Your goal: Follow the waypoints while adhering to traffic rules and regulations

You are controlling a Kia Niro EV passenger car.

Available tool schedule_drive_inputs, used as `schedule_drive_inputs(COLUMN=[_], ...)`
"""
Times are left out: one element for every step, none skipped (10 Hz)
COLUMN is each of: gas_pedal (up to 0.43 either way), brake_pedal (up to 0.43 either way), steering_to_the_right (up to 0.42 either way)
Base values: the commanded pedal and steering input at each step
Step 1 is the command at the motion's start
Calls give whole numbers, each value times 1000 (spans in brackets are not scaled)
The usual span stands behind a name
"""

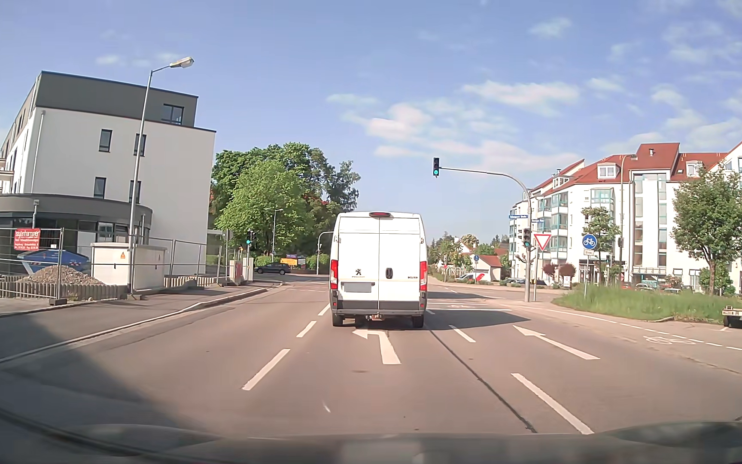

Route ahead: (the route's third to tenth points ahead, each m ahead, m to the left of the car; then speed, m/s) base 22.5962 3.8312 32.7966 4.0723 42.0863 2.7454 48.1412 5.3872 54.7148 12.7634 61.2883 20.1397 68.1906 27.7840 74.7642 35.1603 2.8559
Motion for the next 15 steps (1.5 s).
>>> schedule_drive_inputs(gas_pedal=[87, 79, 79, 79, 79, 79, 79, 87, 79, 79, 79, 79, 79, 79, 79], brake_pedal=[0, 0, 0, 0, 0, 0, 0, 0, 0, 0, 0, 0, 0, 0, 0], steering_to_the_right=[-31, -31, -30, -29, -28, -25, -22, -18, -16, -14, -14, -12, -11, -10, -9])
